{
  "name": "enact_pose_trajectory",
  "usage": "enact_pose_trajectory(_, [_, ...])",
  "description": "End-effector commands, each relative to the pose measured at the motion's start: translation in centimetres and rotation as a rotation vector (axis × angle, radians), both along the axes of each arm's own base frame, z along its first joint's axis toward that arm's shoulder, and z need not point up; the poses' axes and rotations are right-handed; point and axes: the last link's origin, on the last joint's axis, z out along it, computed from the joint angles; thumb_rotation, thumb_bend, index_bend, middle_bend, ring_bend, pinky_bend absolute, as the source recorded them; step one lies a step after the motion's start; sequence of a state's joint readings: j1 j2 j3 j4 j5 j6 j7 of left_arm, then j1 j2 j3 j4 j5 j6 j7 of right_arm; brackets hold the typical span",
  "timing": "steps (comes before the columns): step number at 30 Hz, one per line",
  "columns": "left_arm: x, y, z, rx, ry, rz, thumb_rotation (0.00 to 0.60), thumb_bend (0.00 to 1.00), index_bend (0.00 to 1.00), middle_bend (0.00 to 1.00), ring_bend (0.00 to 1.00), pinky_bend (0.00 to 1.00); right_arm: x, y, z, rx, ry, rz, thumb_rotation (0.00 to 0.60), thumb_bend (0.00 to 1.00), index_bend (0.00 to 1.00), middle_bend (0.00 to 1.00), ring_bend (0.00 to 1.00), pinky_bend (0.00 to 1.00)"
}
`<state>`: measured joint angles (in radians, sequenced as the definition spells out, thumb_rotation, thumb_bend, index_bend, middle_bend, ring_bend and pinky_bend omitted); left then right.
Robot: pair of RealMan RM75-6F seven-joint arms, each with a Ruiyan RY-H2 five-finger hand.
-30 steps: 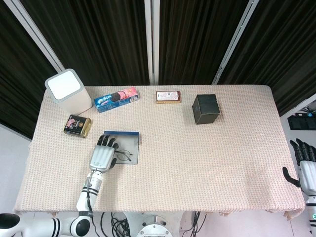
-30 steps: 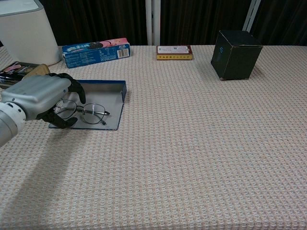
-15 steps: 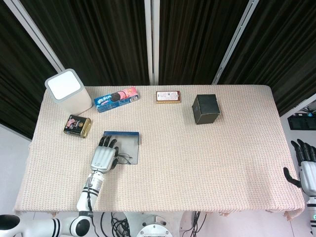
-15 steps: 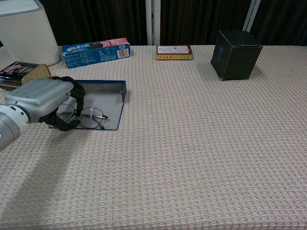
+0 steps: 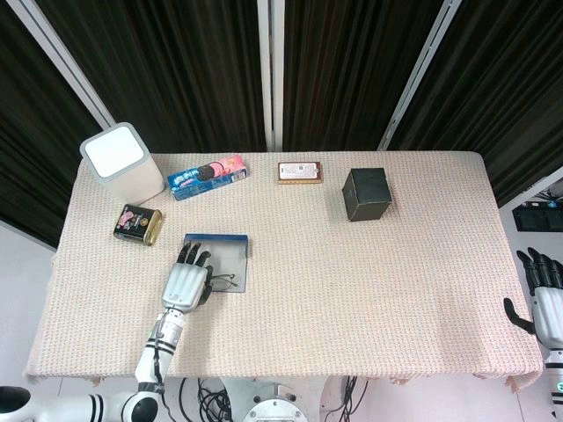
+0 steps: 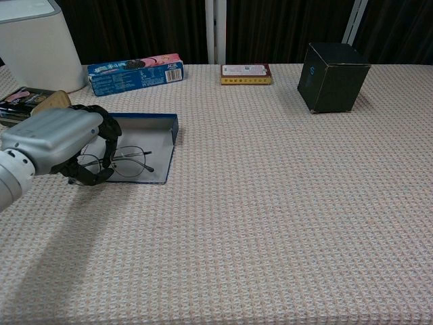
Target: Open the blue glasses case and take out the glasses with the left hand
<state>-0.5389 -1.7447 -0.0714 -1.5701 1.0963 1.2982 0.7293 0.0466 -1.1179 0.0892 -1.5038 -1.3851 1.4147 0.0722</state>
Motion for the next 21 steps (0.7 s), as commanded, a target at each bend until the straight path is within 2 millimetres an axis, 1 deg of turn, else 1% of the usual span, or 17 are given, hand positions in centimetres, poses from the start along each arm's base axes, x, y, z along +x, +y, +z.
enact_pose_trajectory(1, [0.5,-0.4,0.4,0.002,-0.009,-0.019,0.6,0.42,0.73,0.22,0.06,0.09,0.1,0.0,0.0,0.0,0.0,0.001,0.6,0.33,0.0,0.0,0.0,0.0])
enact_pose_trajectory(4, [1.3,-1.1,0.7,-0.012,-0.02,-0.038,0.6,0.42,0.73,0.22,0.06,0.09,0.2,-0.1,-0.1,0.001,-0.001,0.005,0.6,0.33,0.0,0.0,0.0,0.0])
enact_pose_trajectory(8, [2.2,-2.6,0.7,-0.069,-0.026,-0.057,0.6,0.42,0.73,0.23,0.07,0.09,0.3,-0.1,-0.1,0.002,-0.001,0.01,0.6,0.33,0.0,0.0,0.0,0.0])
enact_pose_trajectory(11, [2.5,-3.8,0.6,-0.116,-0.017,-0.062,0.6,0.42,0.73,0.23,0.07,0.09,0.4,-0.1,0.0,0.002,-0.001,0.012,0.6,0.33,0.0,0.0,0.0,0.0])
enact_pose_trajectory(15, [2.6,-4.9,0.1,-0.163,-0.002,-0.075,0.6,0.42,0.71,0.23,0.07,0.09,0.3,0.0,0.0,0.003,-0.003,0.012,0.6,0.33,0.0,0.0,0.0,0.0])
enact_pose_trajectory(17, [2.5,-5.1,-0.2,-0.184,0.005,-0.082,0.6,0.41,0.62,0.23,0.07,0.09,0.4,0.1,0.0,0.002,-0.004,0.013,0.6,0.33,0.0,0.0,0.0,0.0])
enact_pose_trajectory(18, [2.4,-5.2,-0.3,-0.194,0.003,-0.085,0.6,0.4,0.54,0.22,0.07,0.09,0.4,0.1,0.0,0.002,-0.004,0.013,0.6,0.33,0.0,0.0,0.0,0.0])
enact_pose_trajectory(19, [2.4,-5.3,-0.4,-0.208,0.001,-0.089,0.6,0.38,0.42,0.21,0.07,0.09,0.4,0.1,0.0,0.001,-0.003,0.014,0.6,0.33,0.0,0.0,0.0,0.0])
enact_pose_trajectory(20, [2.4,-5.3,-0.4,-0.223,-0.002,-0.099,0.6,0.36,0.34,0.2,0.07,0.09,0.4,0.1,0.1,0.0,-0.003,0.015,0.6,0.33,0.0,0.0,0.0,0.0])
enact_pose_trajectory(21, [2.4,-5.3,-0.4,-0.228,-0.006,-0.107,0.6,0.32,0.19,0.17,0.07,0.09,0.4,0.1,0.1,-0.001,-0.003,0.015,0.6,0.33,0.0,0.0,0.0,0.0])
